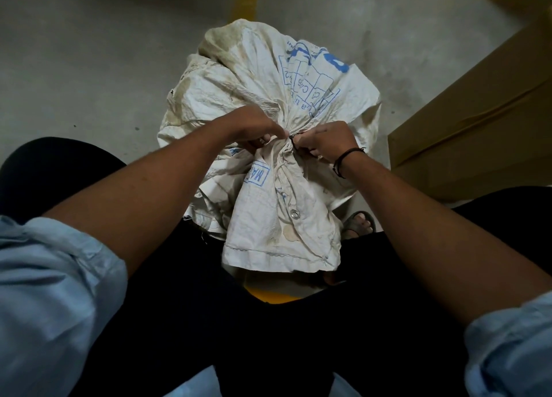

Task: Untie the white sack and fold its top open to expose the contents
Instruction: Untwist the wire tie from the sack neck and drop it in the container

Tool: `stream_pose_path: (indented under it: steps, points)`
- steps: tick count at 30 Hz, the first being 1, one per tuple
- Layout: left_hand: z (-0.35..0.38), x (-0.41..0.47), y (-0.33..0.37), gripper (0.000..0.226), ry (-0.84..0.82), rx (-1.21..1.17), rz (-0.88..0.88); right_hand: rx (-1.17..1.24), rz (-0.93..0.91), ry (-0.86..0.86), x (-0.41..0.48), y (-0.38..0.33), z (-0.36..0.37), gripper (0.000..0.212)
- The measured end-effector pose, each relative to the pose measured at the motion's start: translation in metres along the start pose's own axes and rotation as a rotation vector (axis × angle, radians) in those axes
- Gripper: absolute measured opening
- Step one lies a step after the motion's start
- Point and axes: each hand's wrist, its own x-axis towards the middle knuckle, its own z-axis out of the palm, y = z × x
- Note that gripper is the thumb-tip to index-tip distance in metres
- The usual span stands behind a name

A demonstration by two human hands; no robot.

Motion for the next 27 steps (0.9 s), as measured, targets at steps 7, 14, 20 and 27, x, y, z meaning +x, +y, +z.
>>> stream_pose_path:
  steps: [7, 14, 20, 27]
  points:
    - [0.002, -0.001, 0.001, 0.032, 0.024, 0.026, 0.000, -0.051, 0.067, 0.022, 0.007, -0.005, 0.002, 0.027]
    - [0.006, -0.001, 0.004, 0.033, 0.075, 0.108, -0.009, -0.157, 0.065, -0.028, 0.012, -0.004, 0.004, 0.016]
    - [0.005, -0.002, 0.013, 0.037, 0.182, 0.395, 0.086, -0.110, -0.006, 0.009, 0.009, -0.002, 0.004, 0.023]
    - [0.008, -0.001, 0.031, 0.055, 0.292, 0.777, 0.150, -0.191, 0.005, -0.085, 0.009, -0.002, -0.001, 0.022]
